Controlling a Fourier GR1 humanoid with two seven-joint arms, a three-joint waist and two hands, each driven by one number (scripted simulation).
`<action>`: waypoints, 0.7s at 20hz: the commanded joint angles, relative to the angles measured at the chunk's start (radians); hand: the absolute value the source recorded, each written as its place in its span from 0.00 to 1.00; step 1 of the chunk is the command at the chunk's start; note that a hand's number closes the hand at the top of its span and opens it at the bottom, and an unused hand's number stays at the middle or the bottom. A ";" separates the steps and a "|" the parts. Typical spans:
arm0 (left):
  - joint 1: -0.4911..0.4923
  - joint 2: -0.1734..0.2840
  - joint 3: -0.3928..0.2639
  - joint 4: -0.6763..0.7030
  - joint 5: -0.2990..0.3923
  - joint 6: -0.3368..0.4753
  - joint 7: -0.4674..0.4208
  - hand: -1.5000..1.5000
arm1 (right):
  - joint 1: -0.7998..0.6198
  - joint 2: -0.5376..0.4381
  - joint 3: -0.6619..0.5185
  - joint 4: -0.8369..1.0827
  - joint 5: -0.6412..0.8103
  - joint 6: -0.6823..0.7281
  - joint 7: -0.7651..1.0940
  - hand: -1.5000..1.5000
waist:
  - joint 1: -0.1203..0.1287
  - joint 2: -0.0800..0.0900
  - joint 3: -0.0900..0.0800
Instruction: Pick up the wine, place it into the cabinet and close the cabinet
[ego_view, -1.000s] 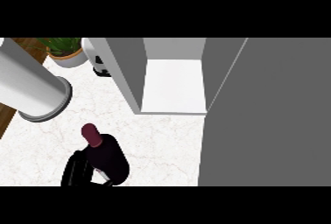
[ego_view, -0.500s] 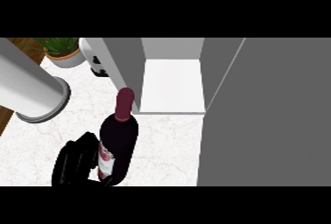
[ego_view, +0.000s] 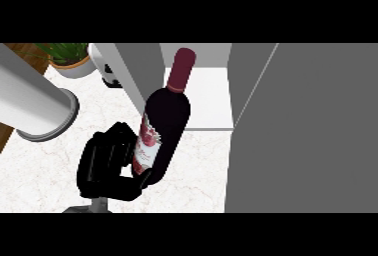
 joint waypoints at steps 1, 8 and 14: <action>-0.130 -0.001 -0.029 0.044 0.000 0.114 0.020 1.00 | 0.009 -0.007 -0.008 -0.024 -0.039 0.008 0.026 0.00 | -0.003 0.000 0.000; -0.334 0.000 -0.108 0.237 -0.062 0.275 -0.020 1.00 | 0.007 0.004 0.002 0.023 0.018 0.006 -0.020 0.00 | -0.008 0.001 0.000; -0.369 -0.001 -0.184 0.297 -0.095 0.348 -0.016 1.00 | 0.009 0.005 0.002 -0.006 0.015 0.001 -0.012 0.00 | -0.005 0.000 0.000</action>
